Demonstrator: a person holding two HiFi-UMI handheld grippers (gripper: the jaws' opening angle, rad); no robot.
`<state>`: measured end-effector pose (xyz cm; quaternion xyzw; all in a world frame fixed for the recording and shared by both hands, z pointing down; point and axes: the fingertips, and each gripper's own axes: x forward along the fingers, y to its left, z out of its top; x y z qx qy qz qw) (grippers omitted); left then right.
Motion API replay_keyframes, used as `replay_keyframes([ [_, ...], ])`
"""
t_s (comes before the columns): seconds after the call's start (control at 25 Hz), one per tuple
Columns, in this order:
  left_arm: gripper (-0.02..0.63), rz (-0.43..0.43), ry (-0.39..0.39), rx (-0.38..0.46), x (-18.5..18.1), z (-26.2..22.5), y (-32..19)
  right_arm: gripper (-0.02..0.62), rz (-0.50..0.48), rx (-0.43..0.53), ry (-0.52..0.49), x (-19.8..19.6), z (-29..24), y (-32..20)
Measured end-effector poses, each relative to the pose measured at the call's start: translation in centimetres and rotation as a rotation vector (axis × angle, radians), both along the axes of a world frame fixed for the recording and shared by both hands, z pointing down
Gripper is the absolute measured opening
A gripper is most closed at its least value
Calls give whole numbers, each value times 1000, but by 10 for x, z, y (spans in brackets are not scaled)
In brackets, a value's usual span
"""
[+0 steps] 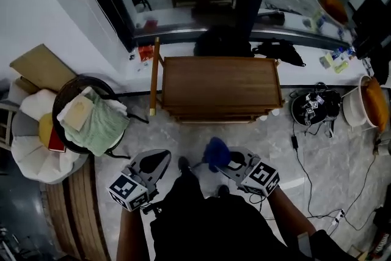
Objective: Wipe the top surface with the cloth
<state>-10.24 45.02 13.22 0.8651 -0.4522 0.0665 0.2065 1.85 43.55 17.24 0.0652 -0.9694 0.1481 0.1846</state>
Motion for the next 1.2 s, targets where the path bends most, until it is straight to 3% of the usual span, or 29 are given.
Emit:
replay_keyframes([
  [0.24,11,4,40,-1,-101,1,-57,100,127,9,48,-100,-6,-95],
  [0.4,11,7,28,-50,-140,24,-110,100,145,87,77,-129,-13,-160],
  [0.6,11,-26,58,-108,-160,40,-173,100,172,54,87,-148,4,-227],
  [0.96,11,-72,-45,-221,-169,61,-301,100,129,-68,62,-209,58,-335],
  [1.2,11,-93,-154,-263,-189,88,-362,100,76,-20,125,-236,96,-384],
])
